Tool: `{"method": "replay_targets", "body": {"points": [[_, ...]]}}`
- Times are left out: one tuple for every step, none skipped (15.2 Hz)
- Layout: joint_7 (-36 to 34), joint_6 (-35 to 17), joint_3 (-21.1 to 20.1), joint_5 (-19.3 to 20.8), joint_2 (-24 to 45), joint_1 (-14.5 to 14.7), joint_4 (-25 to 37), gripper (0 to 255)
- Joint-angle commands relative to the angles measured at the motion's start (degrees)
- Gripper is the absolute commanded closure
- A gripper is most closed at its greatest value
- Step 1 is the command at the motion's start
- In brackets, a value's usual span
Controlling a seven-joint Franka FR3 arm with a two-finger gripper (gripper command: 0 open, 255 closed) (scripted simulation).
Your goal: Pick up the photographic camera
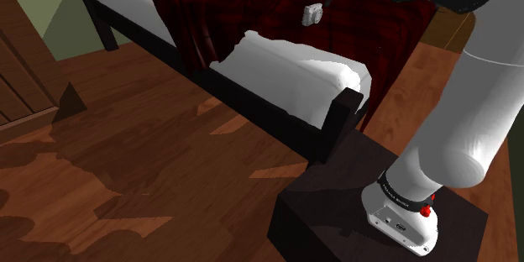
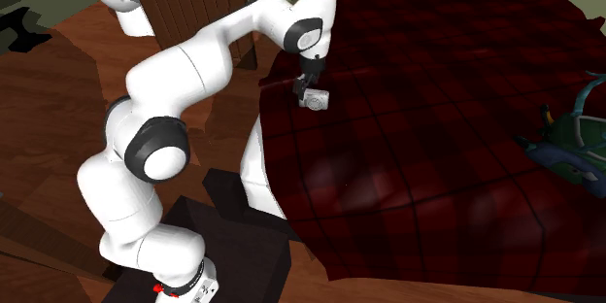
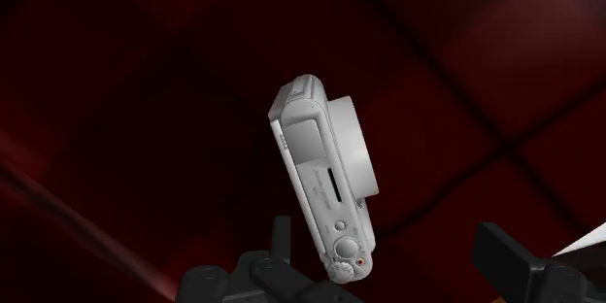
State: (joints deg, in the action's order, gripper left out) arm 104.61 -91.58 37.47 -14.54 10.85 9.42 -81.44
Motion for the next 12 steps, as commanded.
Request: {"method": "replay_targets", "body": {"points": [[4.1, 2.5, -0.3, -3.4, 4.6, -2.1, 5.8, 0], [4.1, 1.6, -0.5, -3.2, 4.3, -2.0, 4.6, 0], [4.2, 0.7, -0.5, -3.0, 4.0, -1.8, 3.5, 0], [4.2, -0.2, -0.6, -2.8, 3.8, -1.6, 2.4, 0], [4.3, -1.0, -0.6, -2.7, 3.6, -1.4, 1.3, 0], [4.4, -1.9, -0.6, -2.6, 3.3, -1.2, 0.3, 0], [4.5, -2.8, -0.6, -2.5, 3.2, -1.0, -0.7, 0], [4.6, -4.1, -0.7, -2.4, 2.9, -0.7, -2.3, 0], [4.6, -4.1, -0.7, -2.4, 2.9, -0.7, -2.3, 0], [4.6, -4.1, -0.7, -2.4, 2.9, -0.7, -2.3, 0], [4.6, -4.0, -0.7, -2.4, 2.9, -0.8, -2.2, 255], [4.6, -4.0, -0.7, -2.4, 2.9, -0.7, -2.2, 255]]}}
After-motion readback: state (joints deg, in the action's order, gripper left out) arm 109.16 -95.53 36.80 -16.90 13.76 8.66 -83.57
